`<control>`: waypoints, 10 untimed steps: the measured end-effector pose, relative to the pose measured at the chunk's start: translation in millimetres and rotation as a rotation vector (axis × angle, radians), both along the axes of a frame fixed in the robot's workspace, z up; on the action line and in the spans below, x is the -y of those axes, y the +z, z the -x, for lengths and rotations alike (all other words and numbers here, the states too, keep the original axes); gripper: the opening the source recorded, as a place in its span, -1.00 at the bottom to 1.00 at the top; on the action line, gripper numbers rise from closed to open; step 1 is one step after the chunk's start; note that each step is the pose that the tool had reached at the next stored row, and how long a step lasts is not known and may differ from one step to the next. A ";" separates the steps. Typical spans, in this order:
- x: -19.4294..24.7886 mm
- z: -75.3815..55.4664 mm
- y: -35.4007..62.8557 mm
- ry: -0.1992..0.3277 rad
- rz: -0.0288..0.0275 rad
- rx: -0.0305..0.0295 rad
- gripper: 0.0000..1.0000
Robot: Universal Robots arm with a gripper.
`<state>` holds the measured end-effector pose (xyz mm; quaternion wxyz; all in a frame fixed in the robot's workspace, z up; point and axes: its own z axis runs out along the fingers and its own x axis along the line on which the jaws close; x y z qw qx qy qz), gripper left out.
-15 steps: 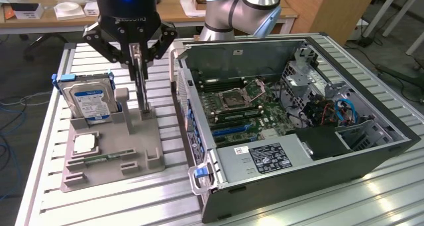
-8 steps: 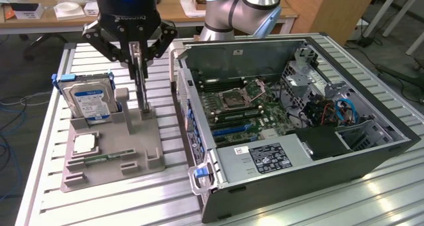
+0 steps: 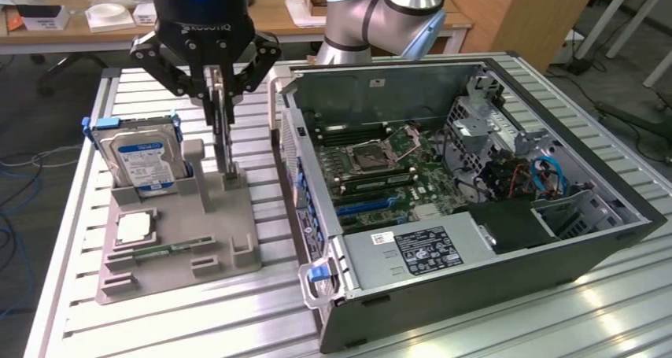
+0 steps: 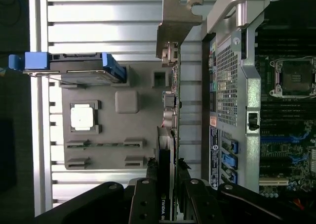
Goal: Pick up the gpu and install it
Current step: 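Pick up the gpu and move the gpu toward the slot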
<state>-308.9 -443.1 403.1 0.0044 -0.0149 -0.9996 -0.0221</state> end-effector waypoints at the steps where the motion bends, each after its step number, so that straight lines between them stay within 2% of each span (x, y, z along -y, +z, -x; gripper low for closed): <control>1: 0.0 0.0 0.0 0.000 -0.0001 0.0001 -0.47; 10: 0.0 0.0 2.3 0.000 0.0002 0.0001 -0.47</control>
